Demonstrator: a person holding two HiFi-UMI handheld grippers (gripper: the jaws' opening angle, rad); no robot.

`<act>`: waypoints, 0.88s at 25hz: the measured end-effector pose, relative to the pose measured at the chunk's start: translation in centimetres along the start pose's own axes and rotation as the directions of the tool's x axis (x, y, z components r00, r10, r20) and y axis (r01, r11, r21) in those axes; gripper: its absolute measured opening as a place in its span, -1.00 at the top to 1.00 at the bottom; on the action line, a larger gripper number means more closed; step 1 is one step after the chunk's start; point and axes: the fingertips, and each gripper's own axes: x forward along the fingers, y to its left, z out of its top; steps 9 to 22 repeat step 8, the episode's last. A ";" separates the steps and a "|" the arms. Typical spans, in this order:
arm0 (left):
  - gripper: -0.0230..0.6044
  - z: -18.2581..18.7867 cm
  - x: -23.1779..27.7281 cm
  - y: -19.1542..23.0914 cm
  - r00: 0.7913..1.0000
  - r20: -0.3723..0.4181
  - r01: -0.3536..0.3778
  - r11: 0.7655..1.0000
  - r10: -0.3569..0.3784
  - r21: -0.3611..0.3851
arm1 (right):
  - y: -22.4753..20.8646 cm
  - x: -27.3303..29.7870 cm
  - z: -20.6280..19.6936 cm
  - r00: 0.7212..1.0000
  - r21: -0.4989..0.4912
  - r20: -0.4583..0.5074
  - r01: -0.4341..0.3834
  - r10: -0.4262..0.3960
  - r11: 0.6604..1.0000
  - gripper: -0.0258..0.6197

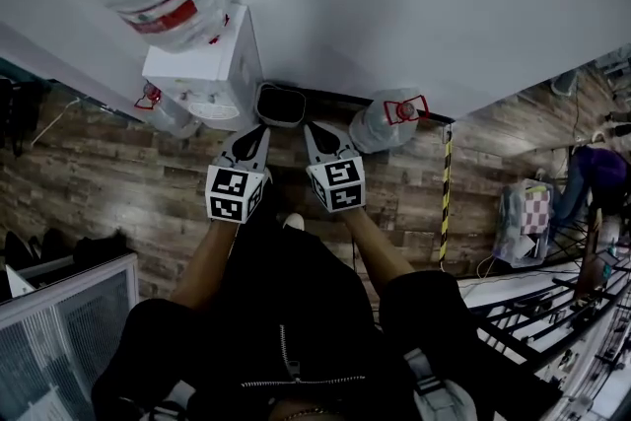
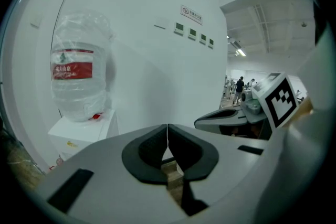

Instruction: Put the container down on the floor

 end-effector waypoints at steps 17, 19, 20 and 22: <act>0.88 -0.8 -2.3 -2.7 0.999 -0.026 0.039 0.999 -0.038 0.038 | 0.6 -3.3 -0.4 0.999 0.042 0.038 0.024 -0.026 0.999 0.89; 0.88 -0.8 -2.3 -2.7 0.999 -0.026 0.039 0.999 -0.038 0.038 | 0.6 -3.3 -0.4 0.999 0.042 0.038 0.024 -0.026 0.999 0.89; 0.88 -0.8 -2.3 -2.7 0.999 -0.026 0.039 0.999 -0.038 0.038 | 0.6 -3.3 -0.4 0.999 0.042 0.038 0.024 -0.026 0.999 0.89; 0.88 -0.8 -2.3 -2.7 0.999 -0.026 0.039 0.999 -0.038 0.038 | 0.6 -3.3 -0.4 0.999 0.042 0.038 0.024 -0.026 0.999 0.89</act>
